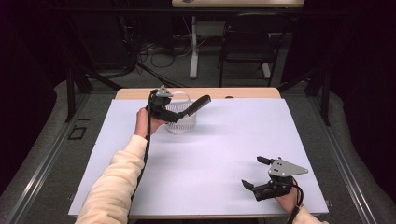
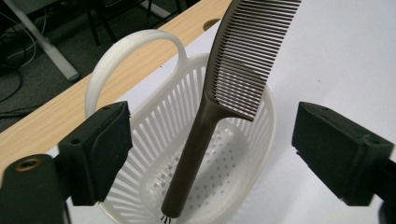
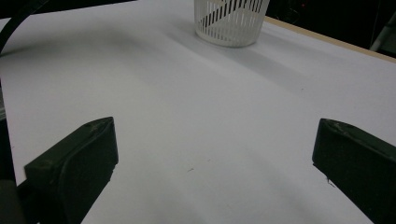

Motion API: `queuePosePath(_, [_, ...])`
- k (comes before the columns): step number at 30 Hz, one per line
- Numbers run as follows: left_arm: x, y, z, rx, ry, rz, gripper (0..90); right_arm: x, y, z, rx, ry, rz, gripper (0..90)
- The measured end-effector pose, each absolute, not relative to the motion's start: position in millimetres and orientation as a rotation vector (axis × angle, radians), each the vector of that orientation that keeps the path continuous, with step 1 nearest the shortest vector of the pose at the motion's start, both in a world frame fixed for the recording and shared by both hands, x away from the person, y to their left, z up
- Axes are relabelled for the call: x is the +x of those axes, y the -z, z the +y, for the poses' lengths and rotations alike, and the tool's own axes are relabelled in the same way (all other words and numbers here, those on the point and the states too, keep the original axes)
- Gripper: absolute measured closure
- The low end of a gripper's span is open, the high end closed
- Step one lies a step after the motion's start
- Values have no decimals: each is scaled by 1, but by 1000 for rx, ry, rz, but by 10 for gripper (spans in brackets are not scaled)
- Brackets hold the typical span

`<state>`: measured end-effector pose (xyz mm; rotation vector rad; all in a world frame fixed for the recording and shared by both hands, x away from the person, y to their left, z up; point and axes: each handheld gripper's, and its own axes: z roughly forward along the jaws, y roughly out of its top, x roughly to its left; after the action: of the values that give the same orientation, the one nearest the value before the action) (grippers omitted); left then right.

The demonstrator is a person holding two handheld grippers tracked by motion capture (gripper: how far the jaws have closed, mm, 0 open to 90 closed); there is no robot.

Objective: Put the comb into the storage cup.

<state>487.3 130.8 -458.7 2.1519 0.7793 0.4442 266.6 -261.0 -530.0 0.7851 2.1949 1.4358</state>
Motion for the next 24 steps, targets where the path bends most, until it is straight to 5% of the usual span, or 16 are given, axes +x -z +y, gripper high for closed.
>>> queuePosePath(11, [475, 451, 132, 2205, -445, 778, 3, 267, 530, -261, 787, -1438, 2199, 0])
queuePosePath(24, [449, 448, 142, 2245, -437, 789, 0, 267, 530, -260, 790, -1442, 2199, 0])
